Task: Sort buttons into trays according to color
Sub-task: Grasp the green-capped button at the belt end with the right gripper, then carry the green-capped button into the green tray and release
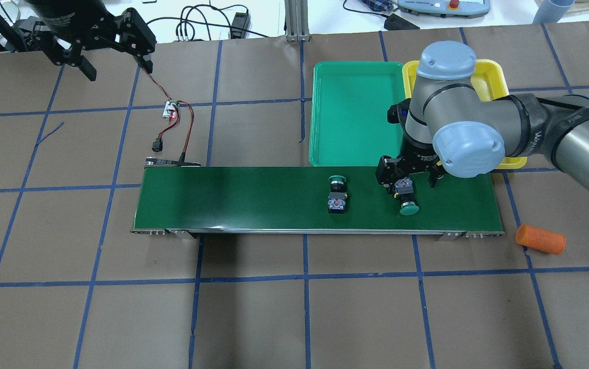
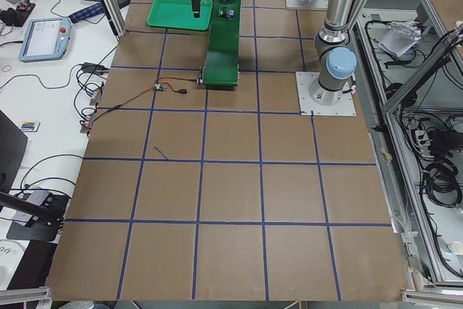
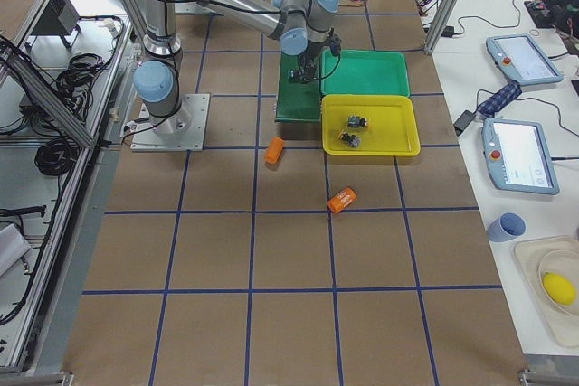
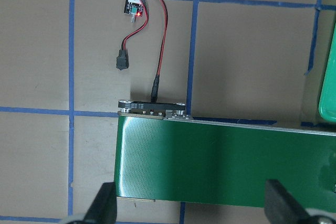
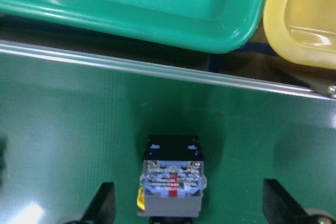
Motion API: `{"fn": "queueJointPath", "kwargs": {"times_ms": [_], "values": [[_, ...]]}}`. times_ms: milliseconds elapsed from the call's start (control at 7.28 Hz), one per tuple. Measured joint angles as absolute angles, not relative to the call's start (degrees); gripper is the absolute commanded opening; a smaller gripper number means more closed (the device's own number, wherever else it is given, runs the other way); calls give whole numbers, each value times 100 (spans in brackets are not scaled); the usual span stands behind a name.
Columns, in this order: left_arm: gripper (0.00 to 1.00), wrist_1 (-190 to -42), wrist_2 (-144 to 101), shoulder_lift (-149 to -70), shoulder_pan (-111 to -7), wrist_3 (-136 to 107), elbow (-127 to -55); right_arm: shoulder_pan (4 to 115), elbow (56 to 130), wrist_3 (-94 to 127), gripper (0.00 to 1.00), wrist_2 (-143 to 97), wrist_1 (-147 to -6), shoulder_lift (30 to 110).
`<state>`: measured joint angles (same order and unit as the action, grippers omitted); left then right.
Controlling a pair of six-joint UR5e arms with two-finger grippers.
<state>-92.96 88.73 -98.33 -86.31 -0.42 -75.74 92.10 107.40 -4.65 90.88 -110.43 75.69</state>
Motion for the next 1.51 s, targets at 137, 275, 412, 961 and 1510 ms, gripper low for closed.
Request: {"fn": "queueJointPath", "kwargs": {"times_ms": [137,275,412,961,1510], "values": [[100,-9306,8868,-9814,-8636,-43,-7574,9211,10740,-465,70,9076,-11063,7551],[100,-9300,8855,-9856,-8638,-46,-7586,9211,10743,-468,38,9072,-11083,7538],[100,-9289,8858,-9911,-8639,-48,-7596,9211,10744,-482,10,9075,-11103,7532],[100,-9281,8852,-9953,-8638,-52,-7584,9211,10518,-547,1,9141,-11298,7503],[100,-9289,8877,-9906,-8636,-51,-7580,9234,8225,-566,87,9087,-11260,6183]]}}
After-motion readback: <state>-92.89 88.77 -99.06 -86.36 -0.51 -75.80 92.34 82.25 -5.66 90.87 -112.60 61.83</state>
